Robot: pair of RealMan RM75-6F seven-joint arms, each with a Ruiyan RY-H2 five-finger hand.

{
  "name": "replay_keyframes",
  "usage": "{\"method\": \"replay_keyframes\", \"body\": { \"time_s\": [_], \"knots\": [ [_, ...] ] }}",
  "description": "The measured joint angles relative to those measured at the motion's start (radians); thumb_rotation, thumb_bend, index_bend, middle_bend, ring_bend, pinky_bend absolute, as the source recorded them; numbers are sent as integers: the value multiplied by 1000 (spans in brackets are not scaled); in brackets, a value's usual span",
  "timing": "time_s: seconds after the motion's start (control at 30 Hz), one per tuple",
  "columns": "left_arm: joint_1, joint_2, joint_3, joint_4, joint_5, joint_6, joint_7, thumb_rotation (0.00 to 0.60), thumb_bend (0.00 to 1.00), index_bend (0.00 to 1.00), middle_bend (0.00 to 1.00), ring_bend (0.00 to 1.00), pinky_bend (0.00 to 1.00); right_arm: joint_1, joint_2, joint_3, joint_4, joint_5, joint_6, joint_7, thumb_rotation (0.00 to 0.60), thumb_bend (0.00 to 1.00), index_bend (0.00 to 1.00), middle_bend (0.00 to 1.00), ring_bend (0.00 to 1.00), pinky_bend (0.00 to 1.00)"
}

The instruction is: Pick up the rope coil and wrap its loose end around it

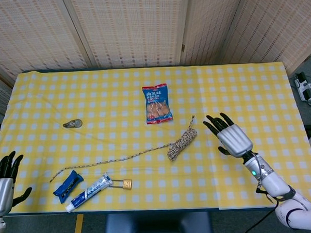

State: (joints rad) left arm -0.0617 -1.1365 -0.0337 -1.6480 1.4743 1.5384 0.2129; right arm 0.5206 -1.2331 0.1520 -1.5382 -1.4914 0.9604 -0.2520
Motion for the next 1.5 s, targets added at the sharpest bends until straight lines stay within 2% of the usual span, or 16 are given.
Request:
{"method": "replay_keyframes", "body": {
  "time_s": [0.2,0.33,0.73,1.23,1.5],
  "knots": [
    [0,3,-2,-5,-4,-6,0,600,239,124,25,31,0,96,-115,8,116,30,-87,-48,600,293,11,82,138,0],
    [-1,4,-3,-8,-6,-12,2,600,239,126,25,31,0,139,-178,2,190,42,-129,-65,600,293,57,100,145,0],
    [-6,0,-6,-8,-12,-27,3,600,239,138,25,31,0,233,-323,-21,349,46,-180,-63,600,293,152,172,208,11],
    [-1,-13,-6,33,-24,-37,-35,600,239,139,25,32,0,257,-383,-55,426,23,-139,-18,600,307,312,299,320,162],
    [-1,-21,-6,54,-21,-39,-54,600,239,139,25,32,0,257,-385,-66,435,20,-120,-19,600,377,415,362,372,242]
  ]
}}
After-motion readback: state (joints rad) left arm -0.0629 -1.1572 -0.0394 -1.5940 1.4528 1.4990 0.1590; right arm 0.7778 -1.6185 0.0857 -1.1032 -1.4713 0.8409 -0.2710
